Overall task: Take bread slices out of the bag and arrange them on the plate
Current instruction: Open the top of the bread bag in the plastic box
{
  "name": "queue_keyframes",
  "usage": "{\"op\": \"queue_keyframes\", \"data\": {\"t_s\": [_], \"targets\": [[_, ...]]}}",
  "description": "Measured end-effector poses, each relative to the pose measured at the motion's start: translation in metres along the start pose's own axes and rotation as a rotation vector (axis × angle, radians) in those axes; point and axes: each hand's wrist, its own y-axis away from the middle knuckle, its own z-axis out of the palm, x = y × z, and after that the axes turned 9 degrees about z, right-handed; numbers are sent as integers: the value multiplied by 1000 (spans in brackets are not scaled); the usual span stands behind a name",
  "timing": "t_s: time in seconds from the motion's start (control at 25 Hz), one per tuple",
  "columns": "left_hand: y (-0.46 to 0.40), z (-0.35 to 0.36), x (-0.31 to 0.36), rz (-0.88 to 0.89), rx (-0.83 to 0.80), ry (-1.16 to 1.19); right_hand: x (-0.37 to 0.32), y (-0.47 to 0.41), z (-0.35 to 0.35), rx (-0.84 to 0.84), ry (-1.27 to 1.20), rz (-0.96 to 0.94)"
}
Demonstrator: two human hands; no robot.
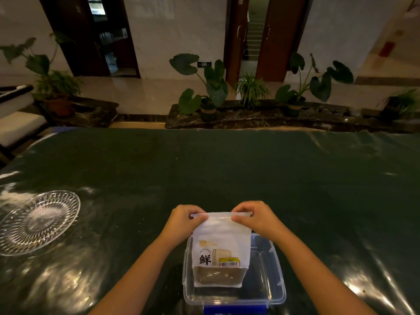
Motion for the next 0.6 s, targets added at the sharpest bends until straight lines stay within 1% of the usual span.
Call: {"op": "queue_keyframes", "data": {"t_s": [0.04,0.08,0.12,0.2,0.24,0.28,0.4,0.52,0.6], "targets": [[2,1,3,-5,25,-13,-4,-1,-1,-7,52,4],[5,2,3,63,81,-134,-8,-3,-3,-5,92,8],[9,3,2,200,128,-320,-11,-4,-4,-2,120,9],[17,8,-1,550,107,-730,-13,-6,-6,-2,139,11],[20,11,1,637,79,-833,-13,-6,-7,-5,140,16],[20,13,3,659,76,-882,-13,-6,-7,-8,143,21],[22,13,14,621,59,-853,-15,-7,-7,5,185,12],[32,11,17,746,-28,-820,-18,-15,-9,66,206,0],[44,7,20,792,-82,-790,-20,-22,-13,110,246,-15]]}}
